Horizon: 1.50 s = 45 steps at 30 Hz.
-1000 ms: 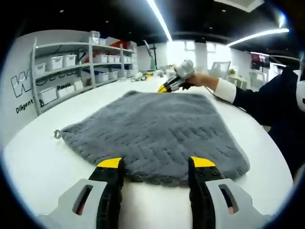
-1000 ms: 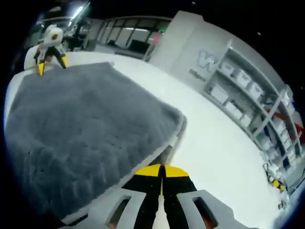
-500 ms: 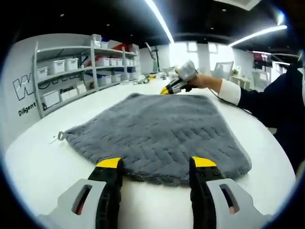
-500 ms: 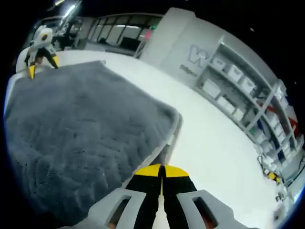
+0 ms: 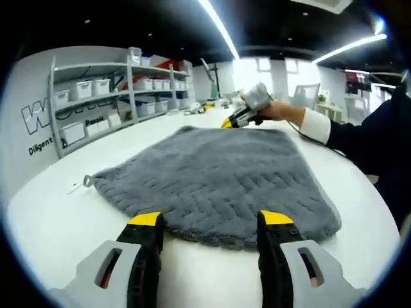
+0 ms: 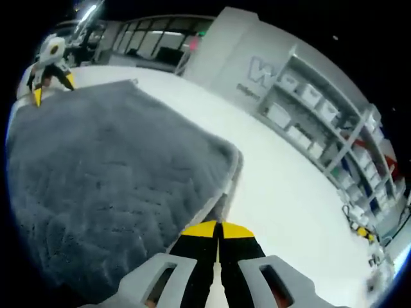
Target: Open the folded towel by lifting each exposed corner and separating the folded layers until the towel lies flat within the target outline without major curled edges
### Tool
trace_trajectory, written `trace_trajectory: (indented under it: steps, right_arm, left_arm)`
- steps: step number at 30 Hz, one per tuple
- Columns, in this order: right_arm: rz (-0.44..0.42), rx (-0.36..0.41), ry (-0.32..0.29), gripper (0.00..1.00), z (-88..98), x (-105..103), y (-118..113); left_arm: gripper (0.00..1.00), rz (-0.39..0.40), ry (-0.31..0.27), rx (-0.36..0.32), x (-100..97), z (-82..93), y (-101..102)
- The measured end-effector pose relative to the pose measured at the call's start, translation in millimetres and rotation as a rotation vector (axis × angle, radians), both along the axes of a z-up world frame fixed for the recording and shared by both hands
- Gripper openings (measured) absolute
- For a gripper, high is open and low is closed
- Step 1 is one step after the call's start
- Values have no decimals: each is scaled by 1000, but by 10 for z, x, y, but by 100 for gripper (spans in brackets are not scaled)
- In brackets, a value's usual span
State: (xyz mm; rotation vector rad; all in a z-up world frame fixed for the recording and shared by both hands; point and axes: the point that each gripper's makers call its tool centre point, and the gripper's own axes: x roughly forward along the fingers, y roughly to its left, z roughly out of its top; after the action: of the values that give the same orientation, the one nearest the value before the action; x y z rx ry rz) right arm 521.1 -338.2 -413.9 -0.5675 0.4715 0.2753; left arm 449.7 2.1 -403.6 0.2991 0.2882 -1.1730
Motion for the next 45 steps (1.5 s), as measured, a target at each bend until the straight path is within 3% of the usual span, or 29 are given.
trace_trajectory:
  steps: [16, 37, 41, 42, 45]
  right_arm:
    - [-60, 14, -6, 0, -5, -33, -110]
    - [-62, -20, -46, 0, 9, 47, -270]
    - [-95, 50, -27, 0, 18, 43, -278]
    - [-96, 139, -44, 0, 84, 57, -258]
    - [-116, 306, -60, 1, 178, 51, -245]
  left_arm:
    - [58, 47, 8, -28, 68, 2, -77]
    - [59, 75, 11, -51, 58, -7, -213]
    - [60, 80, 12, -51, 63, -9, -208]
    - [61, 83, 2, -51, 66, -3, -205]
    - [60, 75, 1, -56, 51, -1, -210]
